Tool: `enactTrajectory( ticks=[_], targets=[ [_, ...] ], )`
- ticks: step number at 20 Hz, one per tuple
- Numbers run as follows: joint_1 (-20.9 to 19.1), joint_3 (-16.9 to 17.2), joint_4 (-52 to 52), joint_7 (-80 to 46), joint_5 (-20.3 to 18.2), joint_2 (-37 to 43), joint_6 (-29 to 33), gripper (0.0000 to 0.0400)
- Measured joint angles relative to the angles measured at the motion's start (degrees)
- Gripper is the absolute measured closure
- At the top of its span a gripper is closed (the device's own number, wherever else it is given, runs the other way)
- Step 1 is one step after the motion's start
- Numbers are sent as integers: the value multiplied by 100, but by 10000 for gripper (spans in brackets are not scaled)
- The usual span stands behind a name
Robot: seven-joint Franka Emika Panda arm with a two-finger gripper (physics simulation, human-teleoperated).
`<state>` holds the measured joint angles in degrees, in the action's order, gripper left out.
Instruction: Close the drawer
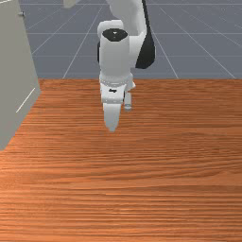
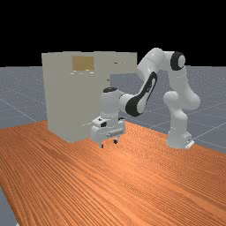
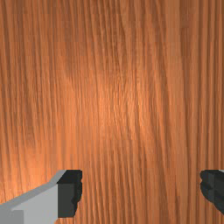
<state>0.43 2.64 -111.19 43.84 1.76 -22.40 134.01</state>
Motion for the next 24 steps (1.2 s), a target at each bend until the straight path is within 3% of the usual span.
enactTrajectory(
  ticks=[1, 2, 3, 5, 6, 7, 9, 11, 12, 13, 19, 20, 23, 24],
  targets=[
    [0, 0, 0, 0, 0, 0, 0, 157],
    [0, 0, 0, 0, 0, 0, 0, 252],
    [0, 0, 0, 0, 0, 0, 0, 310],
    [0, 0, 0, 0, 0, 0, 0, 367],
    [-88, -95, 1775, 102, -166, -1023, -875, 380],
    [-32, -28, 1929, 28, -49, -1133, -963, 388],
    [28, 31, 1872, -62, 69, -1010, -1005, 395],
    [7, 17, 2034, -179, -56, -822, -1405, 398],
    [-14, -10, 1890, -1, -32, -613, -1258, 399],
    [11, 22, 2198, -195, -54, -644, -1704, 399],
    [144, -103, 2215, -282, -139, -588, -1705, 400],
    [270, -7, 2241, -802, -47, -601, -1737, 400],
    [326, -4, 1072, -954, -10, 137, -1337, 400],
    [286, -60, 947, -552, 3, 287, -1786, 400]
  ],
)
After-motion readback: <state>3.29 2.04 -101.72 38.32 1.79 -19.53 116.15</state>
